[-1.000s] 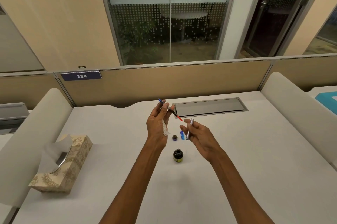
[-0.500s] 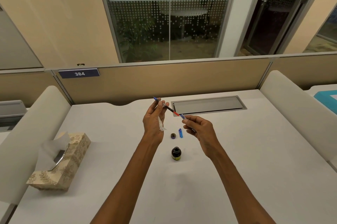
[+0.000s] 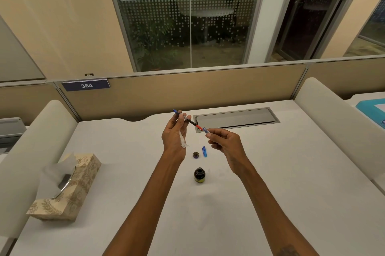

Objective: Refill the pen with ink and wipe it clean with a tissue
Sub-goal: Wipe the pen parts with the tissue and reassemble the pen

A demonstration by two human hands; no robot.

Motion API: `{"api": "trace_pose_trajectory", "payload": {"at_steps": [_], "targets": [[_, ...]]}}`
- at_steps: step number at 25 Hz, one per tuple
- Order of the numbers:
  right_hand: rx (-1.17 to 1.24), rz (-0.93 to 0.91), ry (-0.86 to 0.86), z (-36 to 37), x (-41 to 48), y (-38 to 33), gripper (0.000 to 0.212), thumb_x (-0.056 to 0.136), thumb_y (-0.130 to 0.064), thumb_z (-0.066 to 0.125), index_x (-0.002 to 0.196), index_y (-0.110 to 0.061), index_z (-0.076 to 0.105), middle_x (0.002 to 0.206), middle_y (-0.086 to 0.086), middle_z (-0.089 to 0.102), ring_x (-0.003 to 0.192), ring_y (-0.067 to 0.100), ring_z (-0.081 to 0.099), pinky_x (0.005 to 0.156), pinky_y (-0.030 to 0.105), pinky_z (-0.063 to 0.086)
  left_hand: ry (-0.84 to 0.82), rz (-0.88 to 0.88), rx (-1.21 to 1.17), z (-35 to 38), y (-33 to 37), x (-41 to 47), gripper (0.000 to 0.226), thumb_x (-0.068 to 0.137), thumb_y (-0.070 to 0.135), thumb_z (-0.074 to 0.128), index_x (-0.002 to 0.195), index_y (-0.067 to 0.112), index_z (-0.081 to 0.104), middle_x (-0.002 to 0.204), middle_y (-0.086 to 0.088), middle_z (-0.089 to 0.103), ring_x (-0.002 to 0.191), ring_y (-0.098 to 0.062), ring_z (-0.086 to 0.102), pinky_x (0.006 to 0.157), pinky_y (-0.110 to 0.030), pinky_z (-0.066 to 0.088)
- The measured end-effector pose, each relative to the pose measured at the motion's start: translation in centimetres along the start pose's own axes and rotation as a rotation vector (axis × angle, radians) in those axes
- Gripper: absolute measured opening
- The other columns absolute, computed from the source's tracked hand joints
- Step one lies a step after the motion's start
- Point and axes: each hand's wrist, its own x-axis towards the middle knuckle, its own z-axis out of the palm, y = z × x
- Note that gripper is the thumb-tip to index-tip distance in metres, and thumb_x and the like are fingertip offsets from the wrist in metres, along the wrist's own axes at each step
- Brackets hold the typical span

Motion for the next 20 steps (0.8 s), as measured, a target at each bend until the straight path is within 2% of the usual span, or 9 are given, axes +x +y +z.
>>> {"api": "trace_pose_trajectory", "payload": {"at_steps": [3,6,13,15,17,20], "targets": [[-0.023,-0.002,0.002,-0.01,0.02,0.08,0.023,0.089,-0.016,0.07,0.111,-0.008,0.072,0.091,0.004,0.074,0.076,0.013,0.07,0.066,0.017,0.055,0.001,-0.002,-0.006,0.01,-0.09,-0.02,0.033,0.097,0.013,0.058,0.129,0.006,0.06,0.118,-0.009,0.069,0.095,-0.015,0.073,0.079,-0.017,0.055],[-0.043,-0.016,0.005,0.02,-0.01,0.19,0.022,0.089,-0.015,0.07,0.11,-0.008,0.072,0.089,0.004,0.074,0.075,0.013,0.069,0.065,0.016,0.055,0.002,-0.004,0.001,-0.08,-0.28,0.01,0.033,0.097,0.013,0.058,0.129,0.006,0.06,0.119,-0.01,0.069,0.096,-0.016,0.073,0.088,-0.02,0.051],[-0.034,-0.048,0.021,0.16,0.03,0.23,0.022,0.088,-0.013,0.071,0.109,-0.007,0.072,0.094,0.009,0.074,0.082,0.02,0.071,0.072,0.02,0.059,0.014,0.005,0.002,-0.11,-0.25,0.09,0.034,0.096,0.012,0.059,0.129,0.005,0.06,0.119,-0.011,0.069,0.096,-0.017,0.072,0.095,-0.026,0.048],[-0.041,-0.054,0.019,0.13,-0.04,0.0,0.021,0.087,-0.014,0.072,0.108,-0.009,0.072,0.095,0.008,0.074,0.081,0.02,0.072,0.07,0.02,0.058,0.014,0.006,-0.007,-0.03,-0.16,0.08,0.032,0.096,0.012,0.059,0.128,0.005,0.061,0.116,-0.009,0.07,0.095,-0.017,0.073,0.097,-0.027,0.048],[-0.058,-0.05,0.008,0.16,-0.1,-0.2,0.02,0.087,-0.015,0.073,0.107,-0.011,0.071,0.094,0.006,0.074,0.079,0.016,0.072,0.065,0.017,0.056,0.007,0.009,-0.013,0.02,-0.07,0.01,0.032,0.096,0.012,0.059,0.128,0.005,0.061,0.115,-0.008,0.07,0.094,-0.016,0.073,0.094,-0.025,0.05],[-0.099,-0.056,0.01,0.43,-0.14,-0.29,0.019,0.088,-0.018,0.072,0.105,-0.012,0.071,0.092,0.002,0.073,0.078,0.012,0.07,0.062,0.015,0.055,-0.01,-0.013,-0.028,0.01,-0.38,-0.34,0.032,0.096,0.01,0.059,0.128,0.004,0.06,0.116,-0.01,0.07,0.092,-0.016,0.074,0.079,-0.017,0.057]]}}
